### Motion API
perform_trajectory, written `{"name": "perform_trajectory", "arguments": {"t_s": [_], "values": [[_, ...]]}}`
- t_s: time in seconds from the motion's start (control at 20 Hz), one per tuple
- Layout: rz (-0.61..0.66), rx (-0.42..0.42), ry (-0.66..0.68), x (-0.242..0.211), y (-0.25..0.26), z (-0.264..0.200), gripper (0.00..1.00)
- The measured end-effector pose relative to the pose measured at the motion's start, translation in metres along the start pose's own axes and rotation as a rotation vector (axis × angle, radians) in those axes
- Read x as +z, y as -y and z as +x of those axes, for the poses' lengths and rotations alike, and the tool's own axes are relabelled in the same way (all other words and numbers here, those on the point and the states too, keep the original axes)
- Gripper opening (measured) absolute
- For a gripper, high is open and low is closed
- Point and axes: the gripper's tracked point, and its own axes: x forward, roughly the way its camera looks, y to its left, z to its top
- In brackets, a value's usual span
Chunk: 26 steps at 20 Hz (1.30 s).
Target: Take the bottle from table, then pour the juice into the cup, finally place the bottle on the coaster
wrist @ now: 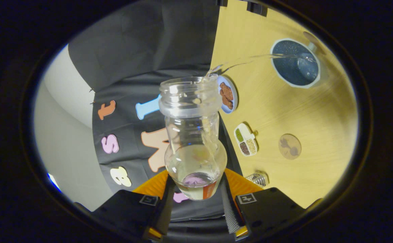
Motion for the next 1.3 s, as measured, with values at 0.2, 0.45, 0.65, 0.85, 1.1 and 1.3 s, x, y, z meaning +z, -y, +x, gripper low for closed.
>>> {"name": "perform_trajectory", "arguments": {"t_s": [0.2, 0.45, 0.65, 0.85, 1.1, 1.3], "values": [[0.016, 0.006, 0.006, 0.002, -0.007, 0.002, 0.7], [0.032, 0.012, 0.012, 0.004, -0.011, 0.002, 0.7], [0.05, 0.016, 0.018, 0.007, -0.014, 0.002, 0.7], [0.065, 0.017, 0.02, 0.009, -0.014, 0.001, 0.7], [0.088, 0.021, 0.025, 0.01, -0.017, 0.001, 0.7], [0.101, 0.023, 0.025, 0.01, -0.018, 0.001, 0.7]]}}
